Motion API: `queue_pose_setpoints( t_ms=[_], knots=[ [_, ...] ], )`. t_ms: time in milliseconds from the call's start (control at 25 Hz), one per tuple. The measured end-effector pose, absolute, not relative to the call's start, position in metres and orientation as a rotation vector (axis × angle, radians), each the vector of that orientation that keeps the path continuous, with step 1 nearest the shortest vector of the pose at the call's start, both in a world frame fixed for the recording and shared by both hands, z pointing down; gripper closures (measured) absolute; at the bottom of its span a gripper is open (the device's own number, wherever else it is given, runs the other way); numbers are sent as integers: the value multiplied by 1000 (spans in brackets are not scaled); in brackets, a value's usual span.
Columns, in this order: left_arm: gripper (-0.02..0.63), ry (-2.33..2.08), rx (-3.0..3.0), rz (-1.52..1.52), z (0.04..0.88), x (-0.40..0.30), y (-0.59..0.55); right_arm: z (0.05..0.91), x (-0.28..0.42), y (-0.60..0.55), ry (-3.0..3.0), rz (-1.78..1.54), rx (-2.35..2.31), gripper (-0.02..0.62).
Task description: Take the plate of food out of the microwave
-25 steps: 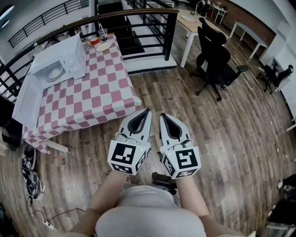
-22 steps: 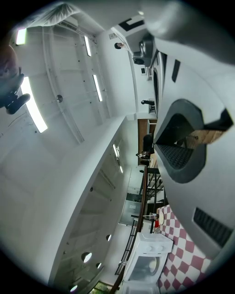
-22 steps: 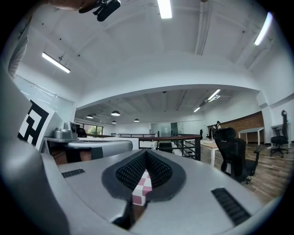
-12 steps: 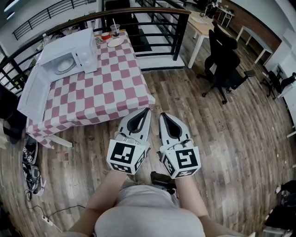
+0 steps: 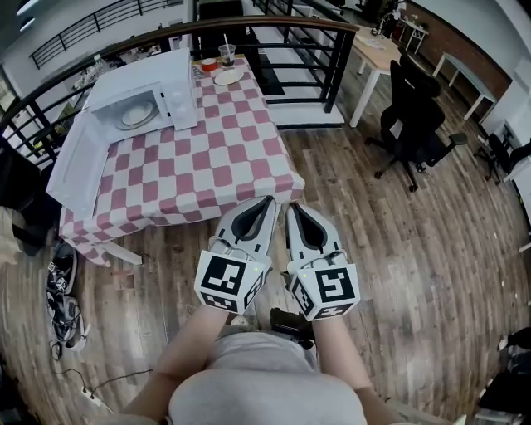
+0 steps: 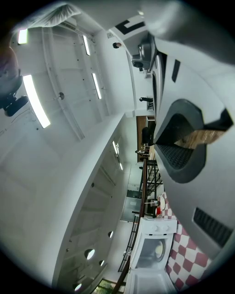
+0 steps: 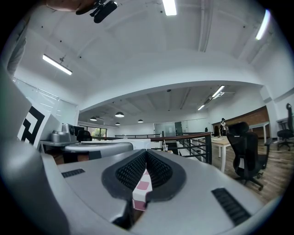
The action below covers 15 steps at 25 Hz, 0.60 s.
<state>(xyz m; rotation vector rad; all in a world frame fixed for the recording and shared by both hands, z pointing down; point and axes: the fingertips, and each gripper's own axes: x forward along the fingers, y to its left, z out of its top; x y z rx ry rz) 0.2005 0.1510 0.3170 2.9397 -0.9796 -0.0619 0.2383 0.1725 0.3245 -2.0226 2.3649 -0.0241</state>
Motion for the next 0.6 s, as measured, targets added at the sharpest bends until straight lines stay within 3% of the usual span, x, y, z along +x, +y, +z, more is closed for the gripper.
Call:
queue_pose_setpoints(
  t_ms=[600],
  knots=[
    [604, -1122, 2849, -87, 325, 117, 118, 329, 159, 140, 2490, -34, -1929, 571]
  ],
)
